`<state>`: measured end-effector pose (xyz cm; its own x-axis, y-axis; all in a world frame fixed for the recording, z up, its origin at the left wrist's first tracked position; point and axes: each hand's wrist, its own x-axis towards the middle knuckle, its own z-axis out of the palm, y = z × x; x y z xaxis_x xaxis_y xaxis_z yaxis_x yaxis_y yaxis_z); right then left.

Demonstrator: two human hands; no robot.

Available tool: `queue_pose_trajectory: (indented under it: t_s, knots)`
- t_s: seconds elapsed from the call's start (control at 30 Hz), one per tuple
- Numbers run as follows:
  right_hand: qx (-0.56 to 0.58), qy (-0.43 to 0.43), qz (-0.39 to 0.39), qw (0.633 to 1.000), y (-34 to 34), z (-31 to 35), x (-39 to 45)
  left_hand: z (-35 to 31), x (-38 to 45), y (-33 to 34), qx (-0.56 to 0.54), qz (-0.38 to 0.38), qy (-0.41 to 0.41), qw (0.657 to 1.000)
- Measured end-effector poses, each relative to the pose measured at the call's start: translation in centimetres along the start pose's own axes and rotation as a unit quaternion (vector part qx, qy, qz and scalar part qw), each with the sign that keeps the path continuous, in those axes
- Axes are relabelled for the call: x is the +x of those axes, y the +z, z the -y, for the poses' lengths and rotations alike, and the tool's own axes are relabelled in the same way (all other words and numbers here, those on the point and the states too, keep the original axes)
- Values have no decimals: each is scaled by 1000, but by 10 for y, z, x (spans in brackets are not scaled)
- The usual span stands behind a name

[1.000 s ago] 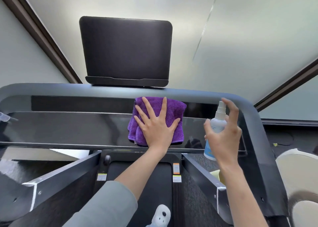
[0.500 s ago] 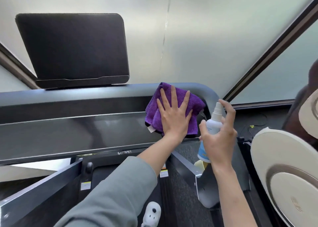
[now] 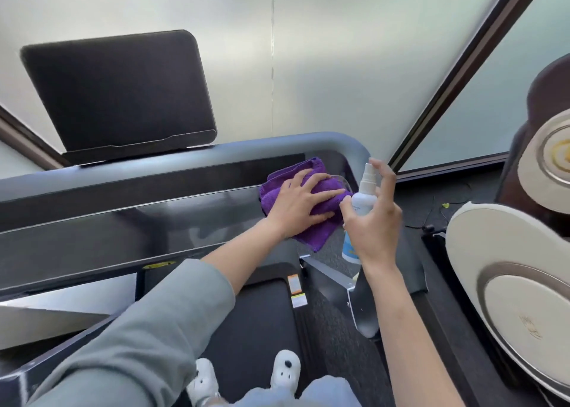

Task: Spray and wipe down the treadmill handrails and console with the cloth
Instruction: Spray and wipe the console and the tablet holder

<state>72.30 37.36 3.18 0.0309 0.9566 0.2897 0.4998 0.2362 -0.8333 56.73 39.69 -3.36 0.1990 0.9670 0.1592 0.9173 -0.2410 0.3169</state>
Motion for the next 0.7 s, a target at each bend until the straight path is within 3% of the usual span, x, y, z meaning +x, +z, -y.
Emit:
queue_pose_trajectory:
  t_s: [0.23, 0.53, 0.7]
  knots:
    - [-45, 39, -34, 998, -13, -2, -17, -22, -16, -12, 54, 59, -155, 985]
    - [-112, 121, -123, 979, -25, -4, -25, -4, -2, -18, 39, 56, -82, 994]
    - [-179, 176, -123, 960, -11, 6, -23, 8, 2, -18, 25, 57, -10, 998]
